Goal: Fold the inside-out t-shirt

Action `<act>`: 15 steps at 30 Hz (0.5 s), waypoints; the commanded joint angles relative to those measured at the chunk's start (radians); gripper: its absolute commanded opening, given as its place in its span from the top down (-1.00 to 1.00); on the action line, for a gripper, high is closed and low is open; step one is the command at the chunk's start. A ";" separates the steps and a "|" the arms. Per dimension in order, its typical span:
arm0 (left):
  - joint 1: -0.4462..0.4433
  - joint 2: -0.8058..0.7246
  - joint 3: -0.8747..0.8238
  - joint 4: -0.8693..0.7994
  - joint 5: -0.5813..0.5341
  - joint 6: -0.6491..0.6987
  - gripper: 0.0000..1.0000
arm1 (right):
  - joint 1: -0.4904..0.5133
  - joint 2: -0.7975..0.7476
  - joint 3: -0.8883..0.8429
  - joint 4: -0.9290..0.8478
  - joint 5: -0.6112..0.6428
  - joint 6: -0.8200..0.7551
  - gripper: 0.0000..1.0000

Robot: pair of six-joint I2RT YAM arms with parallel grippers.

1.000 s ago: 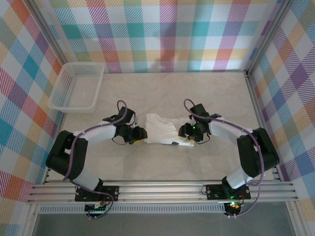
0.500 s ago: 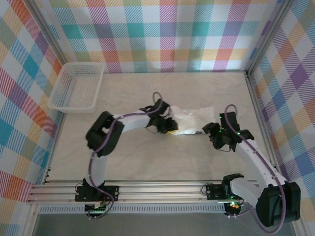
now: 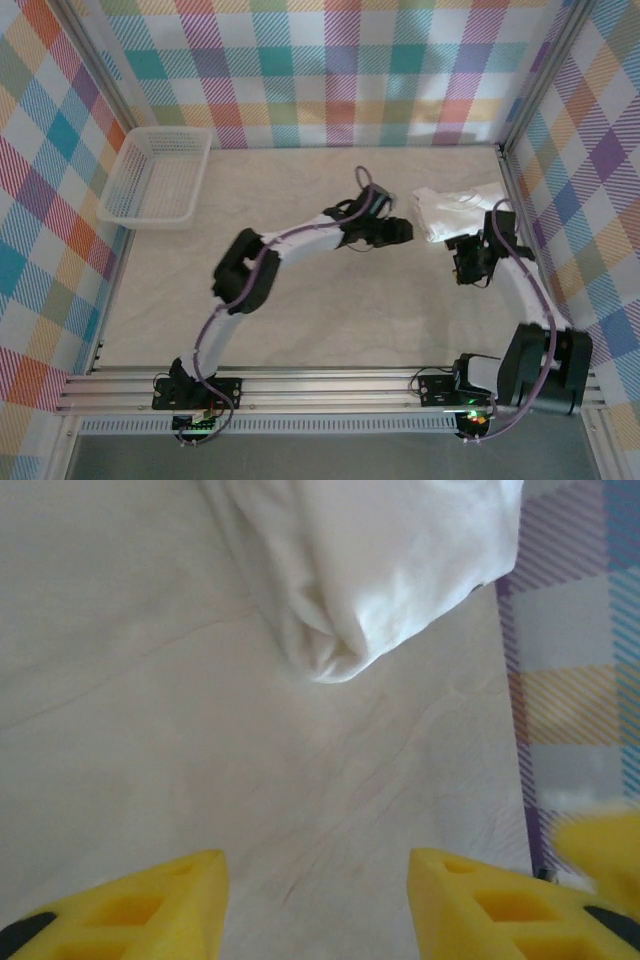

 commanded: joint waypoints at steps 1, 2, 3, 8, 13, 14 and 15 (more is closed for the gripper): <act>0.087 -0.318 -0.248 0.076 -0.043 0.051 -0.03 | -0.025 0.122 0.071 0.134 -0.031 -0.069 -0.21; 0.101 -0.406 -0.327 0.074 -0.051 0.065 -0.08 | -0.036 0.174 0.082 0.190 -0.036 -0.072 -0.16; 0.111 -0.487 -0.400 0.058 -0.065 0.083 -0.10 | -0.044 0.213 0.093 0.226 -0.037 -0.071 -0.13; 0.128 -0.806 -0.617 -0.079 -0.174 0.143 -0.54 | -0.060 0.459 0.255 0.273 -0.053 -0.129 0.02; 0.148 -1.038 -0.748 -0.225 -0.280 0.154 -0.82 | -0.062 0.664 0.451 0.270 -0.055 -0.158 0.33; 0.154 -1.076 -0.767 -0.248 -0.300 0.160 -0.82 | -0.062 0.697 0.492 0.263 -0.044 -0.165 0.38; 0.159 -1.109 -0.784 -0.270 -0.316 0.164 -0.82 | -0.062 0.731 0.540 0.256 -0.033 -0.171 0.41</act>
